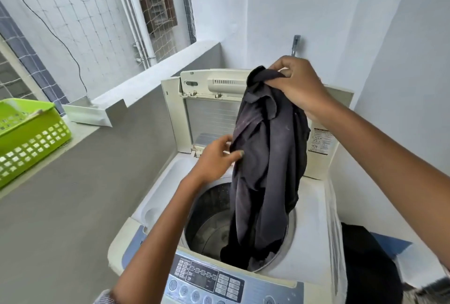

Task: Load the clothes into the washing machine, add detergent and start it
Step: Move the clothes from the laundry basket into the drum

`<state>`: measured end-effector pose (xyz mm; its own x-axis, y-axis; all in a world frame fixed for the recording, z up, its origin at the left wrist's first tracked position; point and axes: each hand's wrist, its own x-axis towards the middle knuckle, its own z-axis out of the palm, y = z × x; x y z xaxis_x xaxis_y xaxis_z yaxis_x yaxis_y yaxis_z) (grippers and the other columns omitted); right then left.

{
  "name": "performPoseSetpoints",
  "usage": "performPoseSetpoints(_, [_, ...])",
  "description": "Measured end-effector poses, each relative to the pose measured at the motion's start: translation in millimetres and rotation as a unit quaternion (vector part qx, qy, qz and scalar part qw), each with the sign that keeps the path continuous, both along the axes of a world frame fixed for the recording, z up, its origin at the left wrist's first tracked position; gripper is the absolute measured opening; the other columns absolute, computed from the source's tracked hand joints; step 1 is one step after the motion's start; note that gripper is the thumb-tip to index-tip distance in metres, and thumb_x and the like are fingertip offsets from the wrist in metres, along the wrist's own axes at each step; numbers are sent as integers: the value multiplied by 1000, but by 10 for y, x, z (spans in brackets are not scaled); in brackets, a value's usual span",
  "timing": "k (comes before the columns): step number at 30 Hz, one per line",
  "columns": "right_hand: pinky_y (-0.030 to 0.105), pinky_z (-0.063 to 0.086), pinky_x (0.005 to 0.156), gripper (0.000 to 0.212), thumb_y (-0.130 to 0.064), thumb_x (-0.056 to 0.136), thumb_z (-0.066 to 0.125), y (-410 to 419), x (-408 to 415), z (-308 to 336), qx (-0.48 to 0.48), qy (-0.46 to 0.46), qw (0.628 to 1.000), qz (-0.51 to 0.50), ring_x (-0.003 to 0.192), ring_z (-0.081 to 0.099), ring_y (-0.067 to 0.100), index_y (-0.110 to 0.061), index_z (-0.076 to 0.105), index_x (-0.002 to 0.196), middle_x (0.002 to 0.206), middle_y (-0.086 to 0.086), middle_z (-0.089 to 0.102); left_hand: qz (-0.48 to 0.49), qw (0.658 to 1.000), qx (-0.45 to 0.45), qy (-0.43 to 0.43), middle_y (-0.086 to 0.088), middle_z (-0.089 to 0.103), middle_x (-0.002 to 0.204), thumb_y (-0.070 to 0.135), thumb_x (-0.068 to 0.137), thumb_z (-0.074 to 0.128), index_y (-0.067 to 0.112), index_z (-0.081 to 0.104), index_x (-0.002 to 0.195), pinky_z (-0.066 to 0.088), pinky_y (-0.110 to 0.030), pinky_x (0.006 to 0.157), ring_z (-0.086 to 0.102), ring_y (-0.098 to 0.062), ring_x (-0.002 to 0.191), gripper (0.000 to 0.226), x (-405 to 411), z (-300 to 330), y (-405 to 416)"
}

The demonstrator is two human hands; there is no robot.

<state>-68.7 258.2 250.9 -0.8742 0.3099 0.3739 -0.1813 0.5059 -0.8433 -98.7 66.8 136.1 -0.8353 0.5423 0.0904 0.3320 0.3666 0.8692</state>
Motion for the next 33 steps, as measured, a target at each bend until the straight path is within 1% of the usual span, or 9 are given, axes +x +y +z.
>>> performPoseSetpoints(3, [27,43,69,10,-19,84,65,149,37,-15,-8,11,1000,-18,76,59,14,-15,63,93,87,4,67,39,998,53,7,-7,66,82,11,97,51,13,61,79,55,-31,75,67,-11,69,21,-68,34,-80])
performPoseSetpoints(8, [33,40,73,34,-27,83,66,382,84,-6,3,-24,1000,-2,79,54,18,6,62,91,87,22,64,143,965,214,-41,12,58,67,24,98,47,24,51,73,43,-17,51,52,-3,57,26,-196,511,-223])
performPoseSetpoints(13, [34,42,73,45,-34,86,65,436,107,-97,59,-114,991,36,79,56,19,9,61,95,82,9,59,177,949,239,107,1,52,77,20,96,45,25,51,70,40,-27,70,48,-12,77,28,-318,1287,-207])
performPoseSetpoints(16, [29,47,81,25,-35,85,66,349,159,-135,-64,-110,981,145,92,63,13,-13,70,95,91,-5,71,157,946,259,118,3,51,74,18,98,43,25,49,72,40,-24,71,48,-8,72,27,-333,1668,-93])
performPoseSetpoints(18, [29,50,88,36,-32,77,72,319,192,-207,-148,-133,945,261,107,64,14,-21,66,111,113,-4,70,145,941,288,102,7,57,74,20,99,41,24,51,75,45,-20,69,54,-5,70,27,-346,1866,-50])
performPoseSetpoints(24, [26,48,98,55,-6,76,76,92,234,-955,13,-377,859,348,112,61,9,-25,56,123,125,-8,64,163,926,337,49,-6,67,111,31,98,43,12,62,108,52,-44,96,64,-24,107,28,-481,2204,-103])
performPoseSetpoints(26, [31,46,102,50,-10,80,73,122,232,-1086,41,-361,878,313,114,60,15,-16,55,126,127,1,62,204,917,342,31,-7,64,123,35,97,44,13,57,126,52,-42,96,63,-24,110,39,-547,2198,-201])
performPoseSetpoints(29, [34,52,91,31,-20,88,66,243,207,-968,5,-303,925,229,105,64,22,-7,62,116,116,9,68,259,919,294,42,-1,66,107,35,93,45,19,61,96,51,-33,89,62,-17,97,22,-642,2046,-364])
performPoseSetpoints(33, [24,54,57,4,-22,90,62,198,162,-426,-94,-182,963,177,81,67,11,-24,66,90,83,-9,72,280,948,144,50,0,56,82,26,90,48,21,54,78,42,-26,62,52,-14,74,15,-586,1738,-485])
